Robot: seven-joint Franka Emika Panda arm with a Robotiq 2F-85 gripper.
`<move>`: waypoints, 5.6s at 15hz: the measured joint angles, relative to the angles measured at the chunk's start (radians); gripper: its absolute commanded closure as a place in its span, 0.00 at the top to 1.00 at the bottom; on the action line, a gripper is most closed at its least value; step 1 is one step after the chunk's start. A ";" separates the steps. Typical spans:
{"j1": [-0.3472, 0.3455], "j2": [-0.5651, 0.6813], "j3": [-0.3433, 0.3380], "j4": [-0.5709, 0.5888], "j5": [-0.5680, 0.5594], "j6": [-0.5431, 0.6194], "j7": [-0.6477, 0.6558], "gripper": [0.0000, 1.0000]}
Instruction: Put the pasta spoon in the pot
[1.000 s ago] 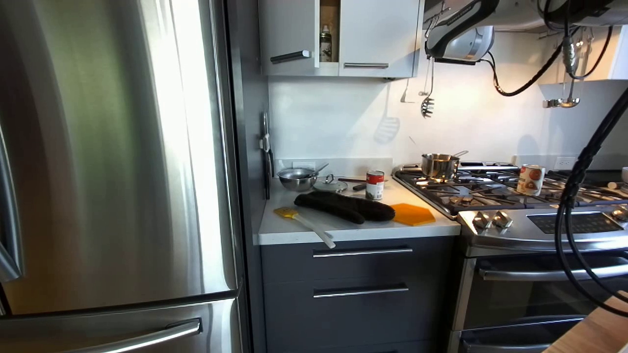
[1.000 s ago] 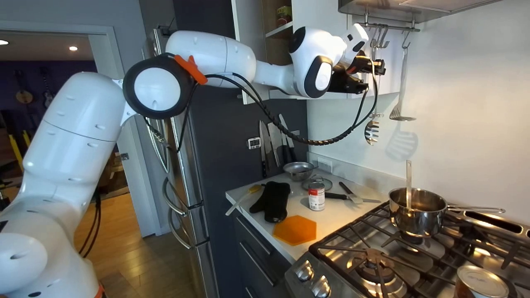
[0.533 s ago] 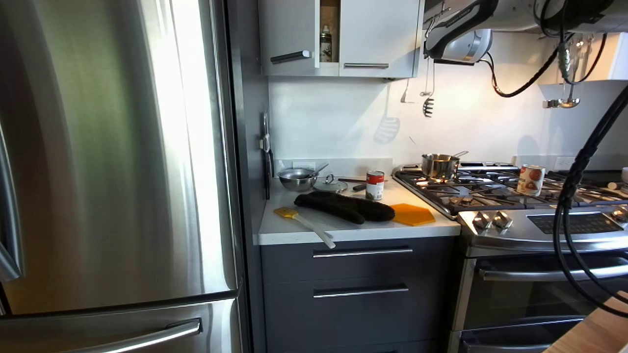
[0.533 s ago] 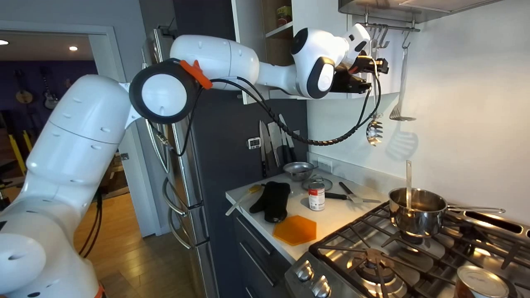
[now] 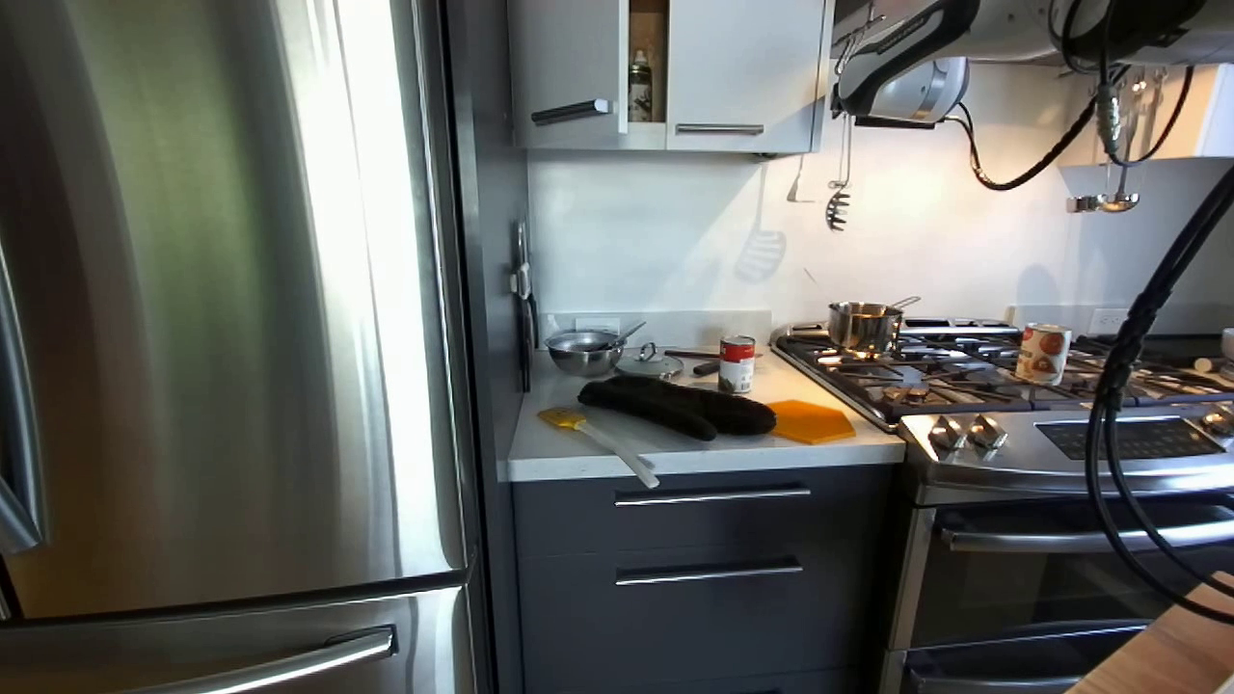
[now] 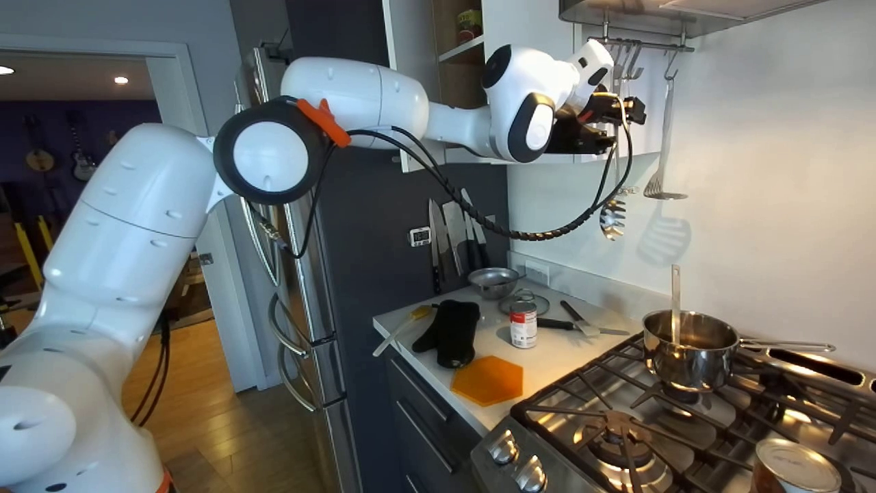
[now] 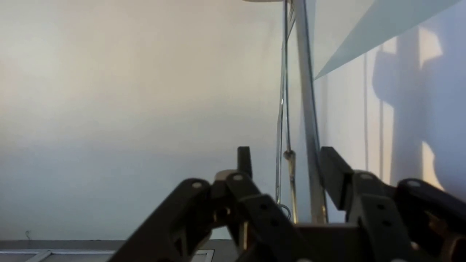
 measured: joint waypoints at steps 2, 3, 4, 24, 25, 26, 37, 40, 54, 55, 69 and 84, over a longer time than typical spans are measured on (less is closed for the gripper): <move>0.000 -0.004 0.000 0.000 0.000 -0.009 -0.008 0.58; 0.000 -0.006 0.000 -0.001 0.000 -0.016 -0.011 0.62; 0.000 -0.009 0.000 -0.002 0.000 -0.027 -0.016 0.60; 0.001 -0.114 -0.020 -0.093 -0.005 -0.172 -0.090 0.00; 0.001 -0.114 -0.020 -0.095 -0.005 -0.172 -0.090 0.00; 0.002 -0.114 -0.020 -0.098 -0.005 -0.172 -0.090 0.00; 0.029 -0.136 -0.084 -0.128 -0.034 -0.133 -0.086 0.01; 0.032 -0.158 -0.096 -0.145 -0.036 -0.123 -0.086 0.01; 0.104 -0.202 -0.216 -0.193 -0.116 -0.121 0.006 0.01; 0.115 -0.201 -0.231 -0.193 -0.129 -0.121 0.019 0.01; 0.155 -0.203 -0.225 -0.186 -0.145 -0.226 -0.009 0.01; 0.166 -0.190 -0.266 -0.140 -0.173 -0.281 -0.001 0.01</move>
